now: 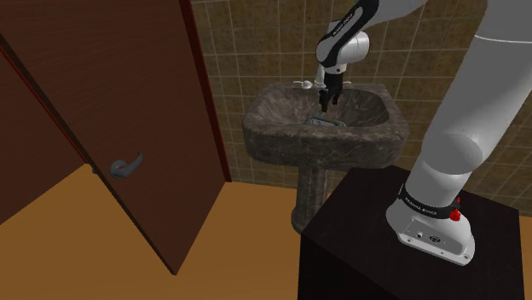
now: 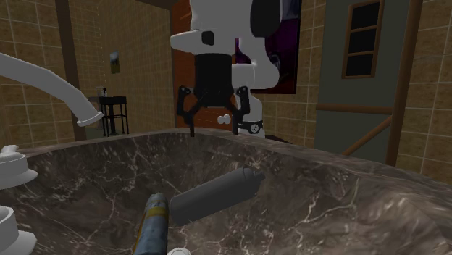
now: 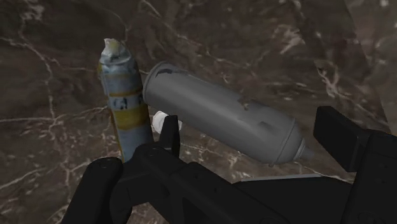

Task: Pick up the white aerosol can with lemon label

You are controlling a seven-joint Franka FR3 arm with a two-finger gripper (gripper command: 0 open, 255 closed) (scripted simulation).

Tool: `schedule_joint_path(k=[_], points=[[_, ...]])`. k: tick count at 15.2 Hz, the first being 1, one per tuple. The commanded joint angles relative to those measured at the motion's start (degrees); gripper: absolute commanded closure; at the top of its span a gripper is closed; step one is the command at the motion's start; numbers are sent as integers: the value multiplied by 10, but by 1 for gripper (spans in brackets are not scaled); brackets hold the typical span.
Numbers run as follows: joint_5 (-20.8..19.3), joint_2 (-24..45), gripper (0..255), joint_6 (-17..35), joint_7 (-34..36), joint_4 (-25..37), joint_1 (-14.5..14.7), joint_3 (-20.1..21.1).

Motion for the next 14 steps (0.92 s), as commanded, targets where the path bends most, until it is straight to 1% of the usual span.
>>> schedule_joint_path(k=[1, 5, 9, 13, 14], points=[[24, 45, 0, 19, -32, 23, -6, -6], [77, 138, 0, 47, -96, 79, -31, -3], [121, 228, 0, 62, -148, 147, -69, 13], [151, 316, 0, 68, -185, 227, -110, 32], [150, 317, 0, 68, -185, 227, -110, 33]])
